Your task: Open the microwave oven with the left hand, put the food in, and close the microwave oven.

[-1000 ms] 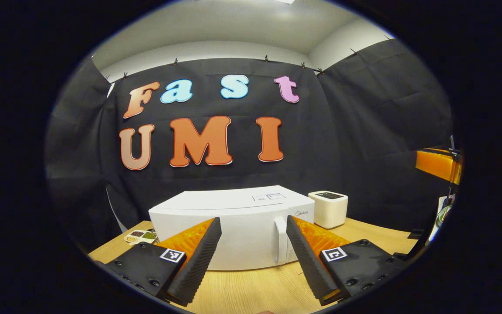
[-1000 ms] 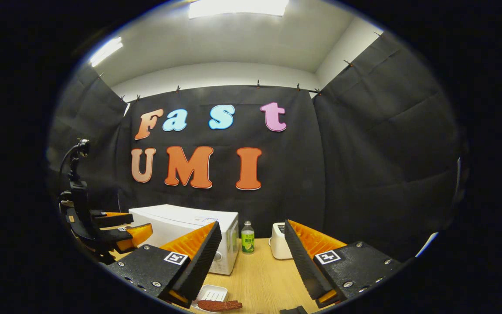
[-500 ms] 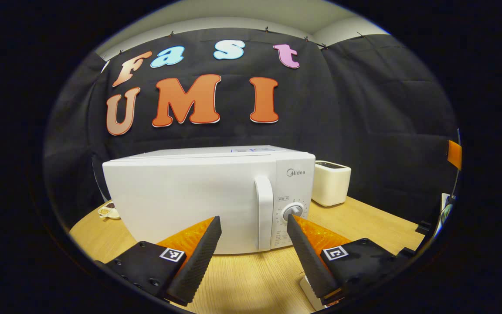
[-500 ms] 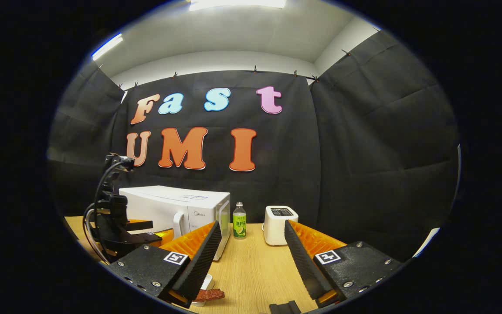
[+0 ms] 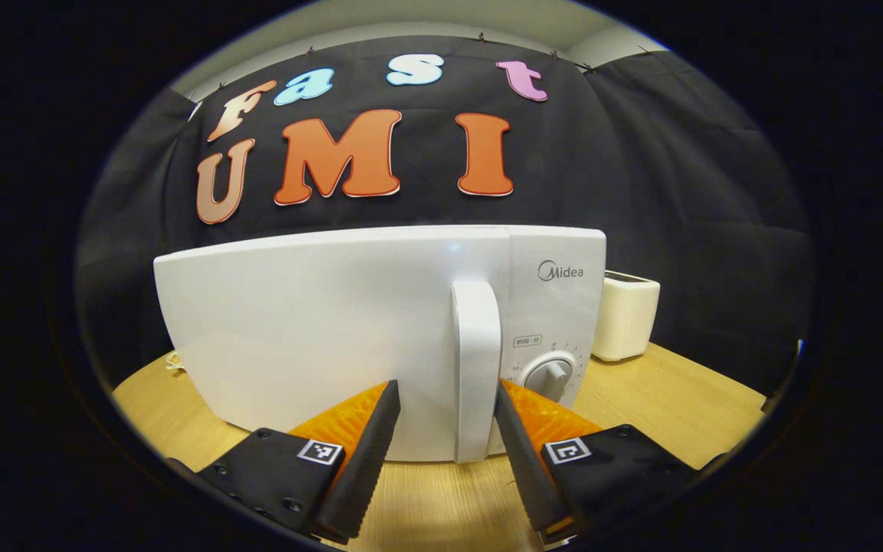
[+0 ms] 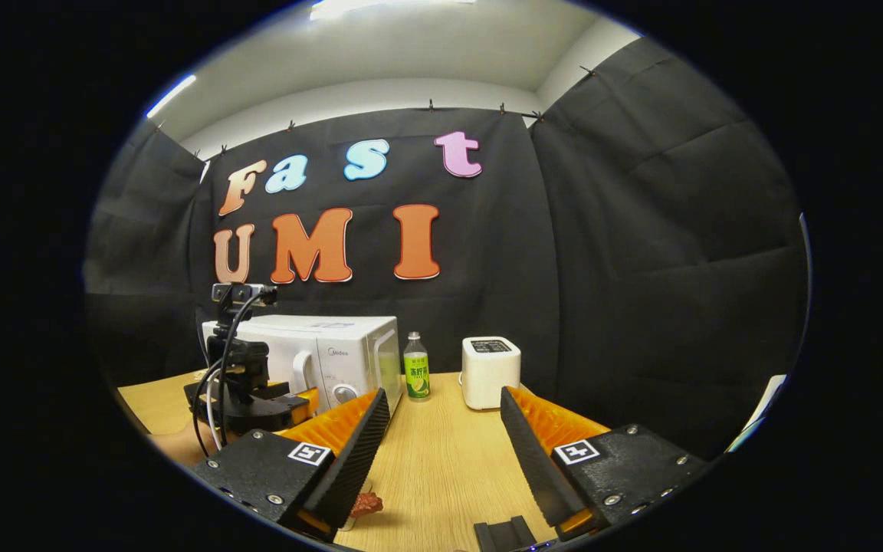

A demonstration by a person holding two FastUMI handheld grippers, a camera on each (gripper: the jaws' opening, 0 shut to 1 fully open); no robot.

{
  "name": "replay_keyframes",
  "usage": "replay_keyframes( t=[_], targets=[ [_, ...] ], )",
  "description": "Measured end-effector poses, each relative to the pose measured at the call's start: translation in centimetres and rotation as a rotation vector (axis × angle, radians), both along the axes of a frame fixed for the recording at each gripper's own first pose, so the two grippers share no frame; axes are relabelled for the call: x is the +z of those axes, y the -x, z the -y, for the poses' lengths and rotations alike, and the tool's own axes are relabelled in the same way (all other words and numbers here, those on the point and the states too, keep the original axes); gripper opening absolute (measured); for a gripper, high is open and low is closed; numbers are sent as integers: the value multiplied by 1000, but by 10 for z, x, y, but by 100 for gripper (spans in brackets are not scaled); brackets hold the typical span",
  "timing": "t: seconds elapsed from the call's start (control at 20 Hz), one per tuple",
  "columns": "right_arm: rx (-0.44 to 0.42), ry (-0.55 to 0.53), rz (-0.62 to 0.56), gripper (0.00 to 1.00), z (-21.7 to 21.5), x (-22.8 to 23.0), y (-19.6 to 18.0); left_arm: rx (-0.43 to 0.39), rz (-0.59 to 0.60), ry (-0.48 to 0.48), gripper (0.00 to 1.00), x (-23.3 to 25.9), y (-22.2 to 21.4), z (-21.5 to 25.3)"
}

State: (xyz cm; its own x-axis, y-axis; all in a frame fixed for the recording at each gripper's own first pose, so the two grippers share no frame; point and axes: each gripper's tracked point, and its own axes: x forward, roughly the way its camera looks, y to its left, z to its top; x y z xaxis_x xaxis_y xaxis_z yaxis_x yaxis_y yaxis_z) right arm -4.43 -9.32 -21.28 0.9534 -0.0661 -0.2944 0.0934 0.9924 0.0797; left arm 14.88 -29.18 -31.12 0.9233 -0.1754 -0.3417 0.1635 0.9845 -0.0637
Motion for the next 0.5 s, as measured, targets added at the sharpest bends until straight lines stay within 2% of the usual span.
replay_keyframes(
  t=[0.05,0.15,0.2,0.25,0.35,0.4,0.5],
  targets=[
    [-3,4,-8,90,1,-4,1,15,-16,1,79,-4,-1,0],
    [-5,8,-18,90,1,-8,3,27,-10,-20,68,-5,-4,3],
    [-5,5,-21,90,1,-10,3,27,-5,-11,71,-4,-3,9],
    [-7,2,-27,90,1,-11,3,8,-7,9,55,-5,-4,18],
    [-7,-4,-35,90,0,-14,5,23,-1,-3,32,-5,-1,16],
    [-7,-2,-34,90,1,-15,6,27,4,4,32,-5,-3,14],
    [-12,3,-36,90,1,-16,8,19,8,15,22,-4,-3,15]
  ],
)
